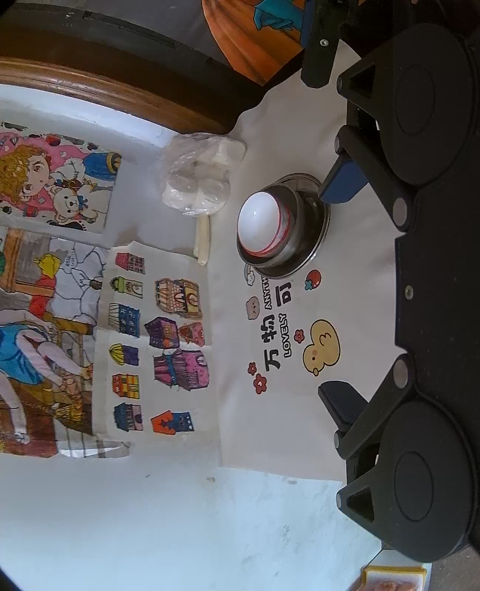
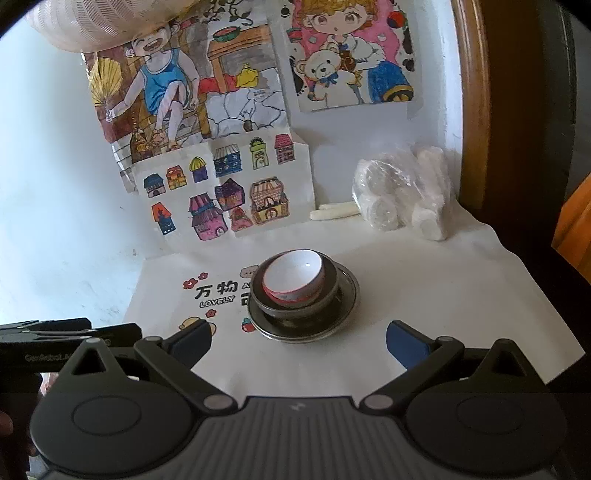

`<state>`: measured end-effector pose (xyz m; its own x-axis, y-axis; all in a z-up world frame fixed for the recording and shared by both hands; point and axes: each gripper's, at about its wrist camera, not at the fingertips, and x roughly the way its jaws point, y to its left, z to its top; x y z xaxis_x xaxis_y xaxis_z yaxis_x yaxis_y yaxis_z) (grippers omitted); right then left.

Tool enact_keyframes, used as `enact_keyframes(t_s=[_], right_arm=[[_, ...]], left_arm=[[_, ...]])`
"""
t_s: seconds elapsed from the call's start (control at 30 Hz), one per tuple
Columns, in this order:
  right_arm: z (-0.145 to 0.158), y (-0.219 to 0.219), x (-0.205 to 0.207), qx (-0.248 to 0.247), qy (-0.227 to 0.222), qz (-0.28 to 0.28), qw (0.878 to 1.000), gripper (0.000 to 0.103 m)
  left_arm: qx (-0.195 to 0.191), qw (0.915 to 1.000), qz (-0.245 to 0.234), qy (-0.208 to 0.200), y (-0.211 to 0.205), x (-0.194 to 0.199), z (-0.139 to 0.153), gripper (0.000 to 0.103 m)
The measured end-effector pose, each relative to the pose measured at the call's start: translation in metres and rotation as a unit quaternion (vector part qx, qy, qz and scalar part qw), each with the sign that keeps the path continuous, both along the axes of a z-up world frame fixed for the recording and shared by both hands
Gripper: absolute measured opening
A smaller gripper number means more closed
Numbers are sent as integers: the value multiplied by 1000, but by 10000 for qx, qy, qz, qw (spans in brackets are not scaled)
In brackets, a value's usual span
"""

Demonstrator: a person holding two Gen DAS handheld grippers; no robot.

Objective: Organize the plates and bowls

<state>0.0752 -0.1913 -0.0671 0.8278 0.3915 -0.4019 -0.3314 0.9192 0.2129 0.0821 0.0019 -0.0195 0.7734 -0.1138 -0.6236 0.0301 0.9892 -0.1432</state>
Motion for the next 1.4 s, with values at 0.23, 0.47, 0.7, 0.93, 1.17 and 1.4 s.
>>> enact_keyframes(t_s=[0.23,0.47,0.7,0.93,1.17,1.4], right_arm=[[-11,-9,-4,-66,61,96,9999,103],[-19,-15,-9,-68,116,107,9999,103],[-22,-17,-15,-69,96,117,9999,103],[-25,-18,-20,-57,79,115,9999,103],[-25,-17,-23,-55,56,108,9999,103],[-24,-16,-23,-65,68,111,9999,103]], left_arm=[[41,10000,-54,2,-8,-9,-5,102],[190,9997,-180,21,-19,-17,-11,102],[238,9995,-205,16,-20,-21,-11,102],[279,9993,-234,-34,-19,-30,-10,102],[287,9993,-241,-53,-19,-30,-10,102],[284,9992,-261,-51,-18,-31,-11,102]])
